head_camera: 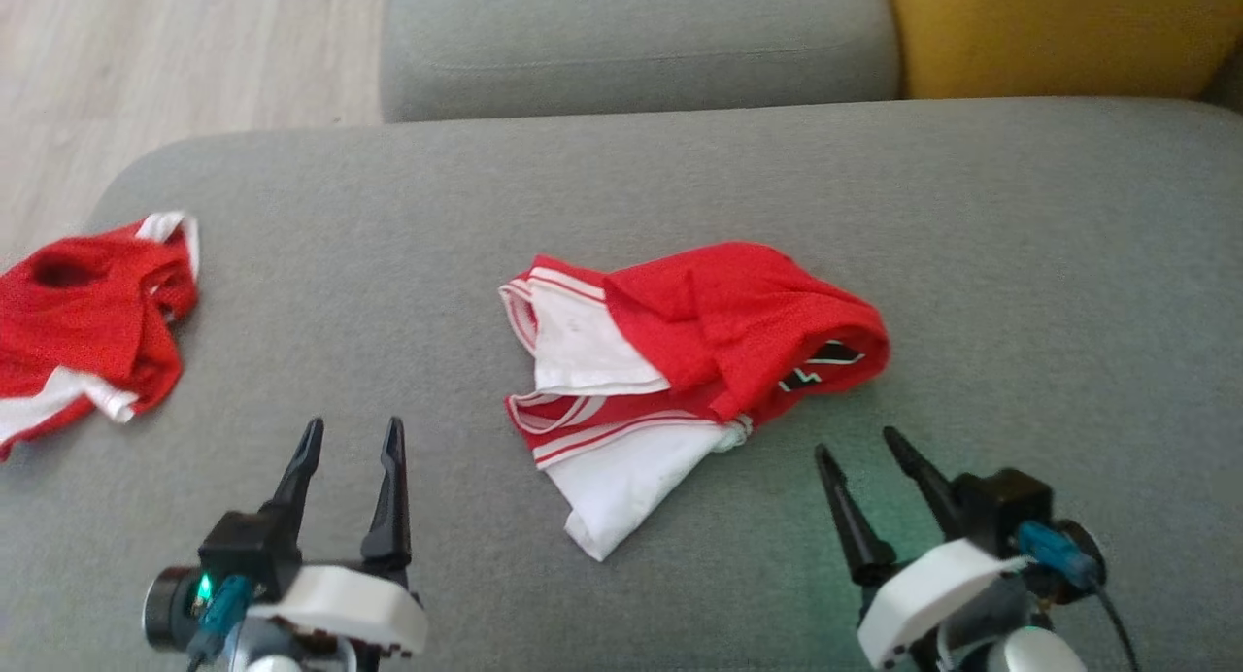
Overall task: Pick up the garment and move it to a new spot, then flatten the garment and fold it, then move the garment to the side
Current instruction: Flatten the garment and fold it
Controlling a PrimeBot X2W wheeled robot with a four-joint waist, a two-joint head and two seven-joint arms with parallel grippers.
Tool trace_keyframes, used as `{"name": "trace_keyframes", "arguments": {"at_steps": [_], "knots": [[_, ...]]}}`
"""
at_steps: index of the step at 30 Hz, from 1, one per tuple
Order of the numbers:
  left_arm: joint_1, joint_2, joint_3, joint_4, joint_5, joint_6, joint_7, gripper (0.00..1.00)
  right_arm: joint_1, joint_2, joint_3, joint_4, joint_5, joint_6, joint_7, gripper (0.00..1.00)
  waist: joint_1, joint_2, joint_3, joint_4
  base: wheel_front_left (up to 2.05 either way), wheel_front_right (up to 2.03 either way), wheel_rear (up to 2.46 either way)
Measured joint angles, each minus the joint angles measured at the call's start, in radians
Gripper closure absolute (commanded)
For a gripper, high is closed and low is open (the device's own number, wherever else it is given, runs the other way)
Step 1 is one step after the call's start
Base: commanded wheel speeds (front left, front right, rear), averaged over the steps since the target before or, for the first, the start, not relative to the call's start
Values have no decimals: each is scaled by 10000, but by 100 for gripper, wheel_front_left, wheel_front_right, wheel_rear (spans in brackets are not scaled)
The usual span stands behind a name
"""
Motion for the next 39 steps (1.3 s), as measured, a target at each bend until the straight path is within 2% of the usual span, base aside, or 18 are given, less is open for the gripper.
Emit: {"name": "trace_keyframes", "arguments": {"at_steps": [5, 15, 16, 17, 18, 23, 28, 34, 39], "knots": [[-490, -224, -73, 86, 35, -161, 0, 0, -650, -2, 242, 915, 182, 0, -23, 0, 0, 0, 229, 554, 0, 0, 0], [-1192, -767, -130, 194, 332, -491, -2, 0, -2204, -8, -17, 2638, 385, 0, -257, 0, 0, 0, 875, 1552, 0, 0, 0], [-1221, -817, -119, 194, 378, -523, -2, 0, -2336, -8, -69, 2759, 393, 0, -257, 53, 0, 0, 931, 1617, 0, 0, 0], [-1252, -848, -102, 196, 424, -525, -2, 0, -2430, -10, -127, 2828, 435, 0, -257, 85, 0, 0, 983, 1667, 0, 0, 0], [-1271, -880, -56, 196, 458, -573, -2, 0, -2500, -10, -163, 2888, 441, 0, -257, 100, 0, 0, 1030, 1706, 0, 0, 0], [-1270, -1043, 92, 224, 589, -696, -2, 0, -2584, -12, -224, 2936, 443, 0, -286, 100, 0, 0, 1142, 1679, 0, 0, 0], [-1269, -1137, 374, 221, 729, -811, -2, 0, -2853, -8, -483, 2286, 708, 0, -378, 100, 0, 0, 1169, 1385, 0, 0, 0], [-1281, -1289, 397, 221, 876, -1016, -2, 0, -3829, -13, -2201, 1952, 1058, 0, -151, 100, 0, 0, 1305, 996, 0, 0, 0], [-1312, -1398, 453, 249, 1047, -1137, -2, 0, -3979, -12, -3988, 2502, 1193, 0, 98, 100, 0, 0, 1463, 803, 0, 0, 0]]}}
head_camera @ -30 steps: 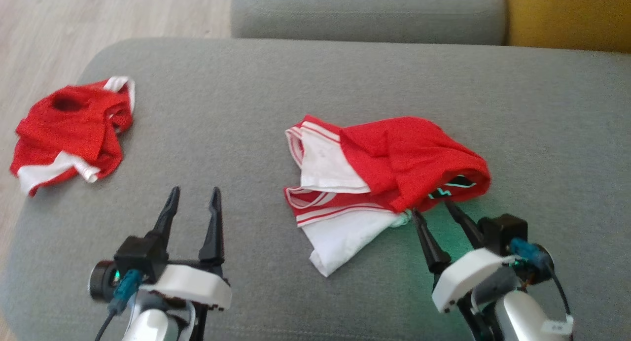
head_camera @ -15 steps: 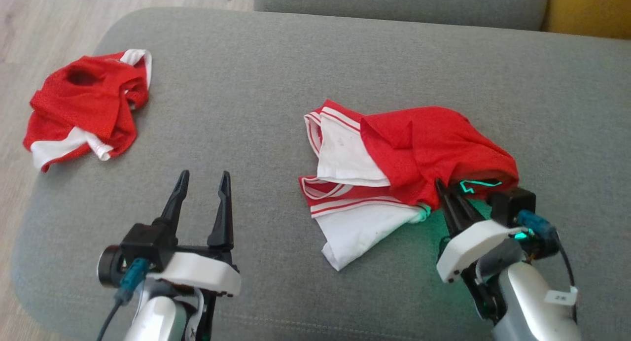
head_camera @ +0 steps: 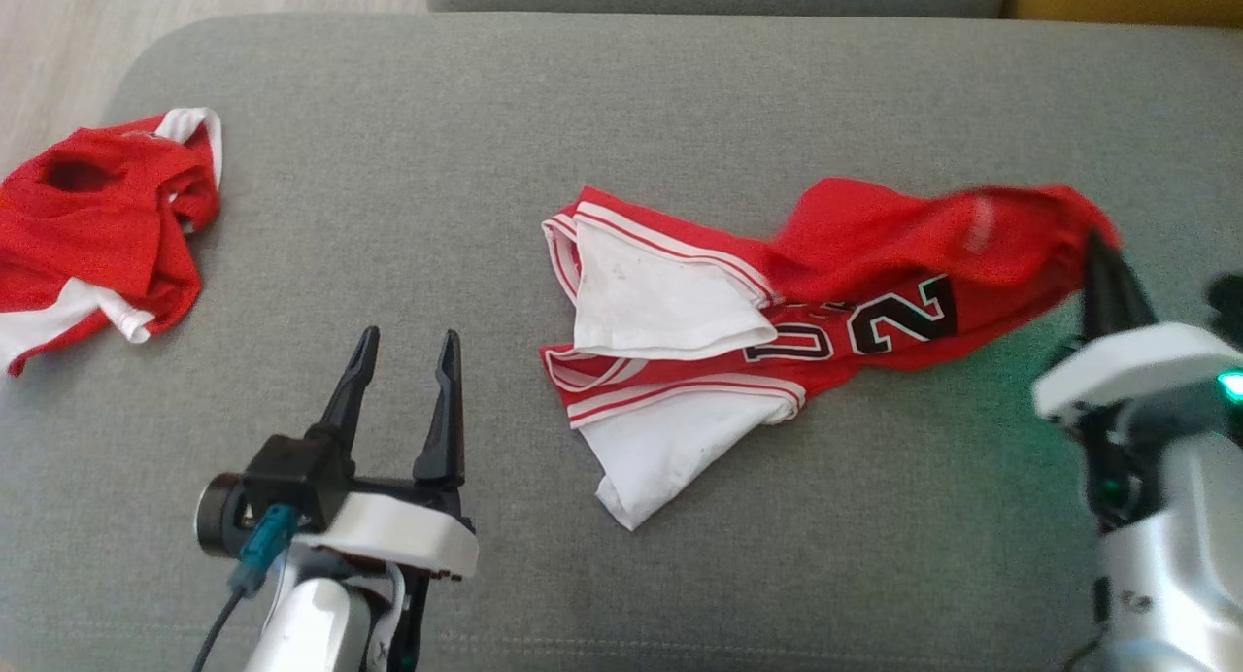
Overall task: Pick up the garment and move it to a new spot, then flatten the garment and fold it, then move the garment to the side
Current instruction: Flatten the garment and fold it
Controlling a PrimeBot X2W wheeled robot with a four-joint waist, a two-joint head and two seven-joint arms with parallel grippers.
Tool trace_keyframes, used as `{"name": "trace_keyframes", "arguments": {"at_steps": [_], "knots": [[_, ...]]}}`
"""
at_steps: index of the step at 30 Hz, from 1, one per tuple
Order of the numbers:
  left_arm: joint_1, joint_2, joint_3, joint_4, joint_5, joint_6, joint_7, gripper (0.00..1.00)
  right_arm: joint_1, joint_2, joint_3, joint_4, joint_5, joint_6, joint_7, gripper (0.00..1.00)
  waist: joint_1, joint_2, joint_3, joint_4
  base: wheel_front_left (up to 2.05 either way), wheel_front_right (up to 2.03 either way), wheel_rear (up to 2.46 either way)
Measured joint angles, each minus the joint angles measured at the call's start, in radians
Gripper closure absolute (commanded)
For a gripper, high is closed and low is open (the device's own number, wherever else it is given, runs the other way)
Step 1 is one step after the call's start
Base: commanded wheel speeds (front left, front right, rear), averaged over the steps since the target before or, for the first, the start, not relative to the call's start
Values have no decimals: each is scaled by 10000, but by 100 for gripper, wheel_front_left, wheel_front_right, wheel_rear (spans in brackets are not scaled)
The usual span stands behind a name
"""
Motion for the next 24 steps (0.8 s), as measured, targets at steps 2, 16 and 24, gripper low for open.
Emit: {"name": "trace_keyframes", "arguments": {"at_steps": [2, 16, 24], "knots": [[-28, -19, 81, 33, 4, -4, 0, 0, -10, 4, -784, 445, 265, 0, 54, 100, 0, 0, 60, -57, 0, 0, 0], [-204, -144, 414, 77, 196, -171, 0, 0, -426, 35, -2435, 2295, 464, 0, -219, 0, 0, 0, 215, -489, 0, 0, 0], [-123, -165, 717, 121, 286, -165, 0, 0, 648, -132, -840, -59, 184, 0, -727, 0, 0, 0, -103, -838, 0, 0, 0]]}}
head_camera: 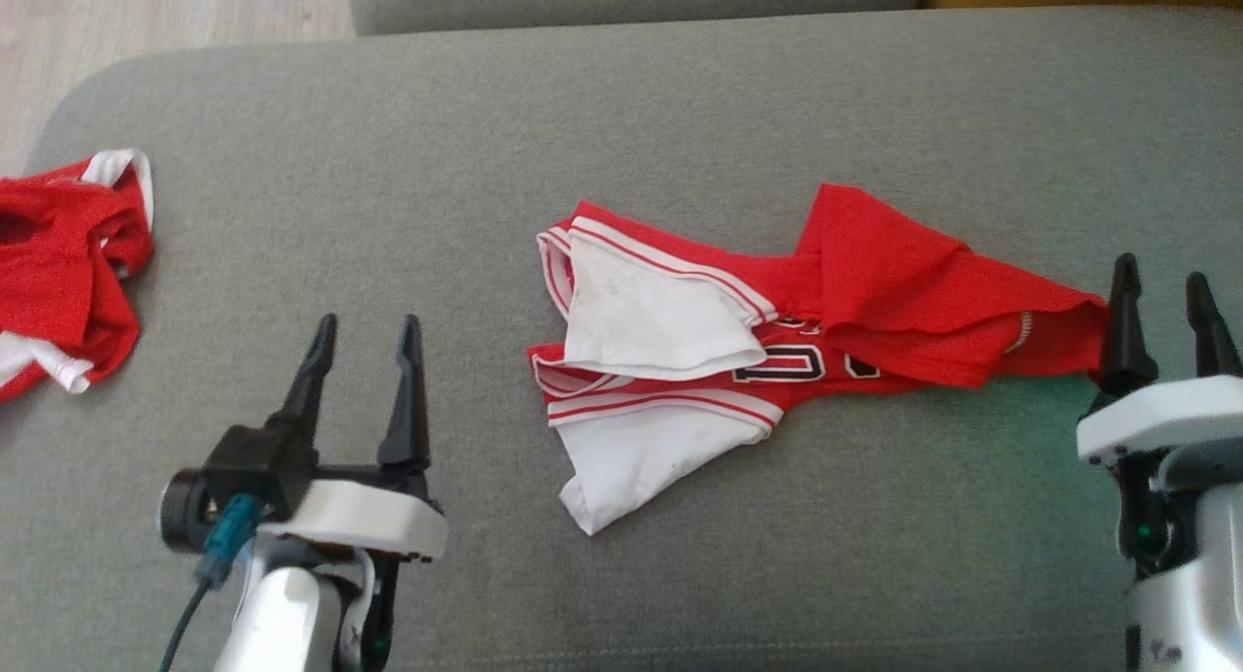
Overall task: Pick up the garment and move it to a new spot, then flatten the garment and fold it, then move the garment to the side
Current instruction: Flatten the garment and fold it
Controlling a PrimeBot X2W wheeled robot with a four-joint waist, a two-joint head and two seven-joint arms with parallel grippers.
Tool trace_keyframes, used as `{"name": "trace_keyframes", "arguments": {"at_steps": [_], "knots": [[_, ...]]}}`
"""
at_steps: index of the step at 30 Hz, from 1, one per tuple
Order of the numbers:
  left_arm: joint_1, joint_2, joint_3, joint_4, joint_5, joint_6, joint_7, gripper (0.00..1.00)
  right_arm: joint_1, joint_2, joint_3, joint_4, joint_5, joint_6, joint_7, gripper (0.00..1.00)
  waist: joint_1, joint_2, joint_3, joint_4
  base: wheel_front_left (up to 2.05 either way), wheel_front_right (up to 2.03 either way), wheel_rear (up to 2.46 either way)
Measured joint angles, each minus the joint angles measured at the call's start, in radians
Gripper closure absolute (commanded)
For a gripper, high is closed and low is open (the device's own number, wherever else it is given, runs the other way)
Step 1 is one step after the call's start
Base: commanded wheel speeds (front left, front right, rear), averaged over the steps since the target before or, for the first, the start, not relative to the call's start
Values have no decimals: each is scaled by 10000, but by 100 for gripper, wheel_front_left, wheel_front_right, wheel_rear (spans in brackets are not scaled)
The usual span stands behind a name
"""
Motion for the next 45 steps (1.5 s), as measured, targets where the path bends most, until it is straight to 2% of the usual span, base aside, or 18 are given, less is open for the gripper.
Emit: {"name": "trace_keyframes", "arguments": {"at_steps": [8, 16, 21, 39, 43, 45], "knots": [[457, 8, 433, 23, 0, 92, 0, 0, 1251, -230, 1847, -2754, -1189, 0, -151, 0, 0, 0, -387, -331, 0, 0, 0], [998, 75, 502, 25, 71, 176, 0, 0, 2508, -201, 3198, -3785, -1505, 0, 21, 0, 0, 0, -834, -612, 0, 0, 0], [1361, 151, 506, 71, 71, 196, 0, 0, 2934, -150, 3718, -3883, -1580, 0, 111, 0, 0, 0, -1090, -736, 0, 0, 0], [1434, 192, 433, 6, 69, 368, 15, 0, 3081, -82, 3662, -3908, -1582, 0, 288, 0, 0, 0, -1015, -534, 0, 0, 0], [1336, 190, 345, 6, 69, 364, 17, 0, 2942, -119, 3710, -3438, -1755, 0, 424, 0, 0, 0, -827, -336, 0, 0, 0], [1097, 178, 161, 10, 69, 351, 15, 0, 2446, -226, 3914, -2690, -1896, 0, 627, 0, 0, 0, -585, -140, 0, 0, 0]]}}
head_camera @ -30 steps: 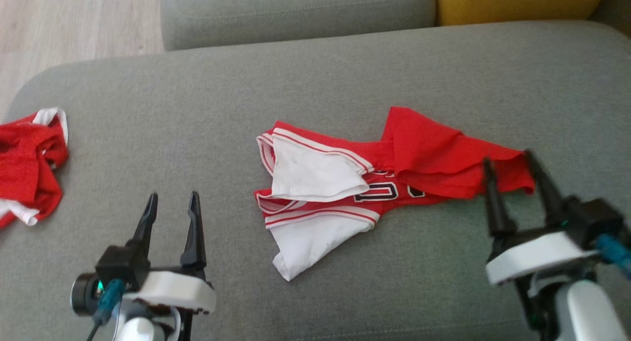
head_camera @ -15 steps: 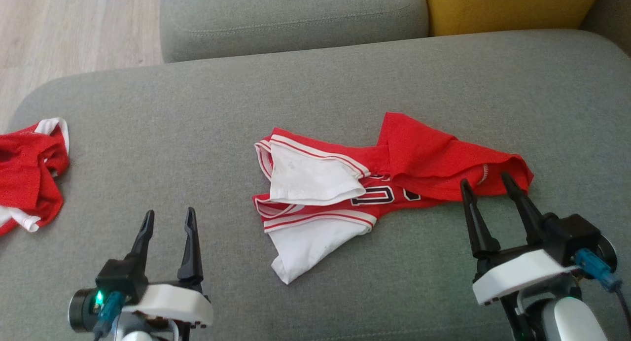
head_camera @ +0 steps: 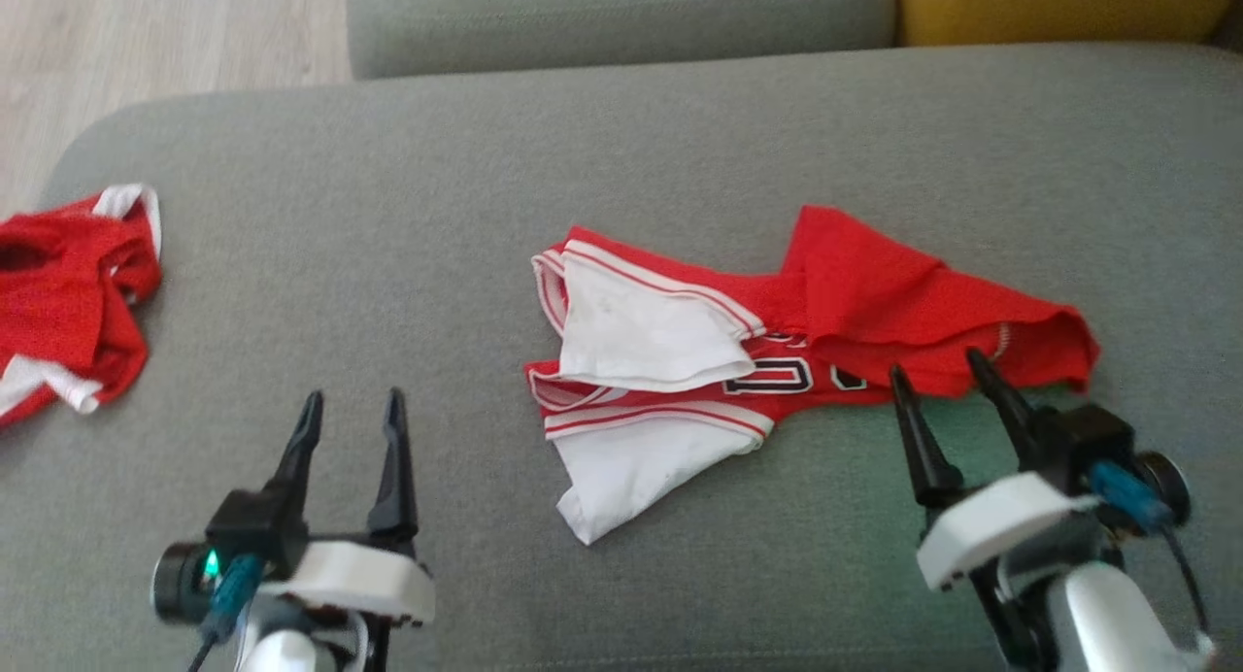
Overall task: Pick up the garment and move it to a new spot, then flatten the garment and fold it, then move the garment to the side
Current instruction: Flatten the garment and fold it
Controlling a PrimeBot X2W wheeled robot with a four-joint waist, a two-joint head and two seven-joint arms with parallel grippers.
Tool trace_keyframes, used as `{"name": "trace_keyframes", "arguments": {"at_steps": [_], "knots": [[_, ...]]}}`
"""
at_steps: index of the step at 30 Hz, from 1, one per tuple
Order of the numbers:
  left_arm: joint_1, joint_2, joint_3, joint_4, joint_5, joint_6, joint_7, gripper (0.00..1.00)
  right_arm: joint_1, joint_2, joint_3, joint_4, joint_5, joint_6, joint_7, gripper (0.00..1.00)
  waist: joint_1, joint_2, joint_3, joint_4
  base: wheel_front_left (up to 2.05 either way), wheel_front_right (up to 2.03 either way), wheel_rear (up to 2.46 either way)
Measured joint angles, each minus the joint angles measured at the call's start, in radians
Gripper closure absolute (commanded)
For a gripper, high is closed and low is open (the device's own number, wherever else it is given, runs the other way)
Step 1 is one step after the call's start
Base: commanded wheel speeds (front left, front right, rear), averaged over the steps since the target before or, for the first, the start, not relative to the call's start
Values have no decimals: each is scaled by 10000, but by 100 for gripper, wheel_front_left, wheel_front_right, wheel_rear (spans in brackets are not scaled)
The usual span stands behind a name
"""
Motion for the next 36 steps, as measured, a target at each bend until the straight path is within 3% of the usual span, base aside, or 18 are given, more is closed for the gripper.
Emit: {"name": "trace_keyframes", "arguments": {"at_steps": [15, 16, 17, 18, 24, 28, 33, 36], "knots": [[-940, -180, -360, 433, -2, -90, -13, 0, -2345, -293, 433, 3141, -219, 0, 188, 0, 0, 0, 1178, 907, 0, 0, 0], [-992, -192, -359, 437, -2, -88, -15, 0, -2412, -286, 431, 3187, -219, 0, 188, 57, 0, 0, 1220, 913, 0, 0, 0], [-1027, -207, -359, 431, -2, -88, -15, 0, -2495, -282, 418, 3235, -219, 0, 213, 87, 0, 0, 1254, 904, 0, 0, 0], [-1055, -224, -360, 431, 0, -90, -15, 0, -2573, -282, 405, 3244, -219, 0, 290, 100, 0, 0, 1280, 883, 0, 0, 0], [-1164, -278, -351, 412, 2, -102, -15, 0, -2764, -268, 167, 2955, -140, 0, 320, 100, 0, 0, 1332, 718, 0, 0, 0], [-1164, -280, -326, 366, 63, -127, -15, 0, -2817, -311, -685, 2575, -35, 0, 318, 100, 0, 0, 1341, 577, 0, 0, 0], [-1167, -293, -328, 291, 90, -190, -15, 0, -3390, -959, -2109, 2867, -33, 0, 341, 100, 0, 0, 1409, 484, 0, 0, 0], [-1202, -303, -336, 286, 92, -268, -15, 0, -3912, -1304, -2376, 3503, 134, 0, 412, 100, 0, 0, 1532, 498, 0, 0, 0]]}}
